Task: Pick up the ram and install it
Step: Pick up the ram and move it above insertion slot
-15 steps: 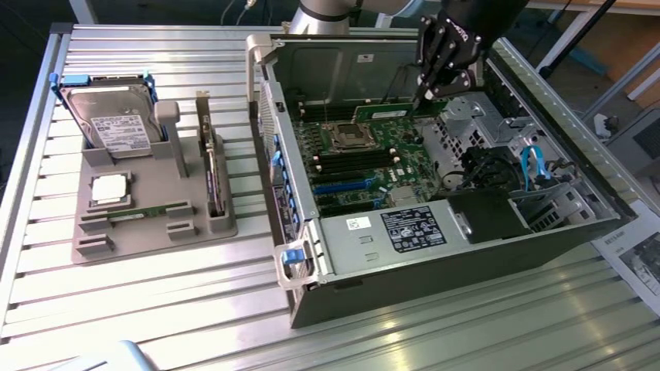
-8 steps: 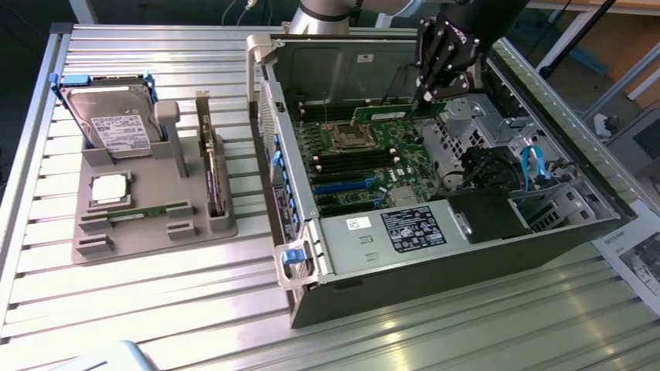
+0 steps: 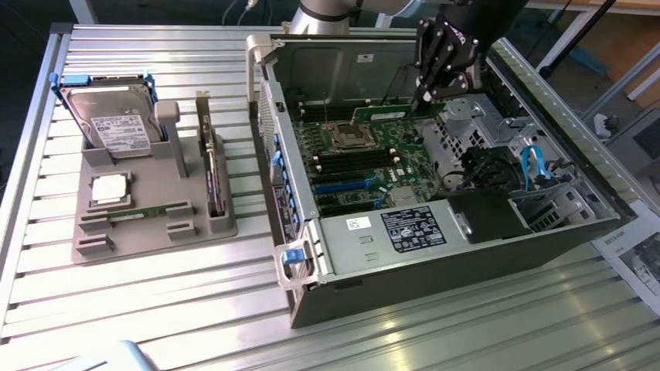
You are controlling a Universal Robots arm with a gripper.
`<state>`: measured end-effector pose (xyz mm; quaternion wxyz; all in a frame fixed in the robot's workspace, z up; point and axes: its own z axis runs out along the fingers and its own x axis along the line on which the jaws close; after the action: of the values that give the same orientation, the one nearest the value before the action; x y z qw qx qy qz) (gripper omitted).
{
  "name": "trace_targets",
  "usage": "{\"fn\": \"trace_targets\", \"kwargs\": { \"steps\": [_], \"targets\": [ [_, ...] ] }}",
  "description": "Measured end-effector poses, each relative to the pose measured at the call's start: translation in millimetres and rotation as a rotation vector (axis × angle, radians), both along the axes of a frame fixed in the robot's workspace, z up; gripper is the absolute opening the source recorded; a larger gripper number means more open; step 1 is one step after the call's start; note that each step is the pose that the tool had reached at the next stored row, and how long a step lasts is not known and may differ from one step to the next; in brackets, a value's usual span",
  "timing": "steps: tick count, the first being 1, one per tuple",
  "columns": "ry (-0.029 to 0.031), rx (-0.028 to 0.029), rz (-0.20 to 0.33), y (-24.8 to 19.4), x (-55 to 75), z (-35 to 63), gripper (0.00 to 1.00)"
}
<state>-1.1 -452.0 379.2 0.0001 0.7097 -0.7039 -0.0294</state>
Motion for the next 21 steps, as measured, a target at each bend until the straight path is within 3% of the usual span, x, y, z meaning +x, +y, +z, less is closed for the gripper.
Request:
{"fn": "trace_targets", "kwargs": {
  "steps": [8,16,21],
  "targets": [
    [0.0,0.0004,0.0,8.3,-0.1,-1.2,0.12],
    [0.0,0.0015,0.0,22.3,-0.1,-2.5,0.12],
    [0.0,0.0027,0.0,25.9,0.0,-2.9,0.12]
  ]
}}
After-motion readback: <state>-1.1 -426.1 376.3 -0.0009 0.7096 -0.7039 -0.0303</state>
